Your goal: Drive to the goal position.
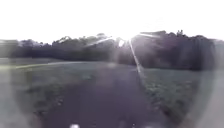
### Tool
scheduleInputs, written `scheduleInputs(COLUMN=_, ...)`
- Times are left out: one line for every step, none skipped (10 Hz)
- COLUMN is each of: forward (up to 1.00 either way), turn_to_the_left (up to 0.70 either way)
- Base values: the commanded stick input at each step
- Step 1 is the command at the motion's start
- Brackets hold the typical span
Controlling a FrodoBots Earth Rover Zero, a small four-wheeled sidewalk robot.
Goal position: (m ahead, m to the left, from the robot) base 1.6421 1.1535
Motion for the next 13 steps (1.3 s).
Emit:
scheduleInputs(forward=0.85, turn_to_the_left=-0.18)
scheduleInputs(forward=0.85, turn_to_the_left=-0.01)
scheduleInputs(forward=0.85, turn_to_the_left=-0.16)
scheduleInputs(forward=0.85, turn_to_the_left=-0.3)
scheduleInputs(forward=0.85, turn_to_the_left=-0.19)
scheduleInputs(forward=0.85, turn_to_the_left=-0.05)
scheduleInputs(forward=0.0, turn_to_the_left=0.0)
scheduleInputs(forward=0.0, turn_to_the_left=0.0)
scheduleInputs(forward=0.0, turn_to_the_left=0.0)
scheduleInputs(forward=0.0, turn_to_the_left=0.0)
scheduleInputs(forward=0.0, turn_to_the_left=0.0)
scheduleInputs(forward=0.0, turn_to_the_left=0.0)
scheduleInputs(forward=0.0, turn_to_the_left=0.0)
